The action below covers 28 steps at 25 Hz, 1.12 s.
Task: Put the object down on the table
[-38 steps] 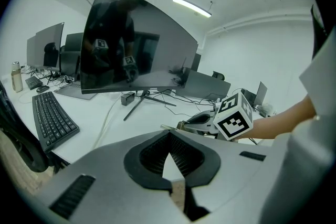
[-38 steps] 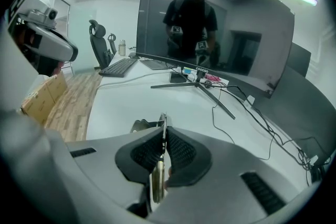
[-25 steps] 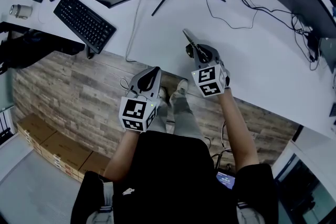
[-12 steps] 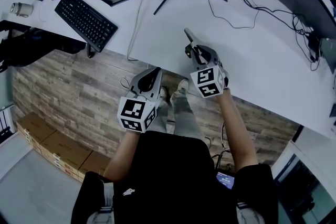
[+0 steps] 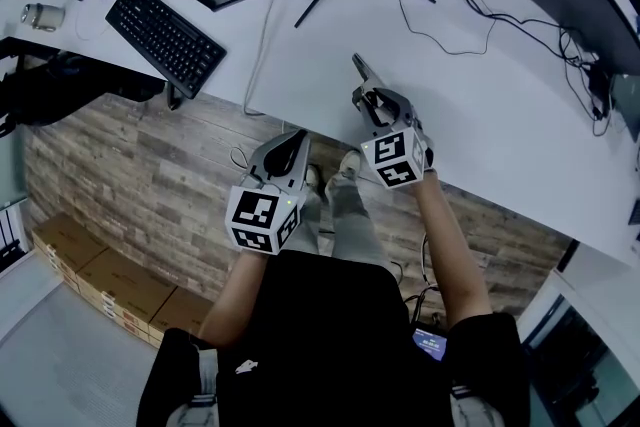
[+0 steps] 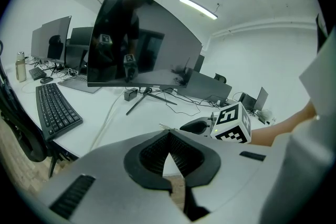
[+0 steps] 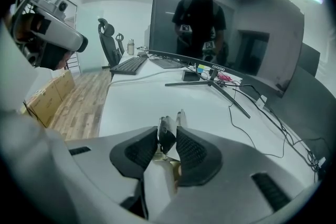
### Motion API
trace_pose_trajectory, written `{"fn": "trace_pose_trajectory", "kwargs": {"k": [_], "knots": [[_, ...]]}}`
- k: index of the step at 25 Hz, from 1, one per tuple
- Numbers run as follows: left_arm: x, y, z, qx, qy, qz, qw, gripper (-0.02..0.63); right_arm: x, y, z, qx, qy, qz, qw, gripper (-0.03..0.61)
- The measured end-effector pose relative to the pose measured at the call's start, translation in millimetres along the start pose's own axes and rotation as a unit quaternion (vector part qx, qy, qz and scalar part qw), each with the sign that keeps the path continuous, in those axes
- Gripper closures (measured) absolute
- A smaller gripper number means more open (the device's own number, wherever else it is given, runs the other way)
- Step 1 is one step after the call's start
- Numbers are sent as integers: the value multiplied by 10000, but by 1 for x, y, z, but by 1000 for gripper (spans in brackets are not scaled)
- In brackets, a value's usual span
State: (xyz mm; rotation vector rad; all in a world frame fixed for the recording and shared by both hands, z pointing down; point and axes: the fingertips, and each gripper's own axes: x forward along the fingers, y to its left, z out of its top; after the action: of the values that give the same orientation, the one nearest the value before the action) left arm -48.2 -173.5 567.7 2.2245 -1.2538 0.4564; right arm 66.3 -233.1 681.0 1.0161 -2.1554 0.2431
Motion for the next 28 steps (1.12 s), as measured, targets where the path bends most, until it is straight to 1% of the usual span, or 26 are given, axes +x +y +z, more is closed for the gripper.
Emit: {"fn": "trace_pose_trajectory", "kwargs": {"k": [4,8,15,21,24,28], "knots": [[0,0,0,-11,-6,17,10000,601,1,1,-1,8,12,43,10000,472],[0,-2,-2,63,35,22,10000,601,2,5,-2,-22,39,102,9999,460],[-2,-2,-1,80,37,38,10000,601,3,9,-4,22,91,219,9997,459],[-4,-3,5,138,-13,57,9999,601,-4,13,1,56,32,318,9995,448],[-5,-4,14,199,-85,45,9998,601,-10,12,7,101,-16,292,9995,448],[-11,-5,28,289,-207,35,9994,601,-25,6,19,235,-182,158,9994,448]]}}
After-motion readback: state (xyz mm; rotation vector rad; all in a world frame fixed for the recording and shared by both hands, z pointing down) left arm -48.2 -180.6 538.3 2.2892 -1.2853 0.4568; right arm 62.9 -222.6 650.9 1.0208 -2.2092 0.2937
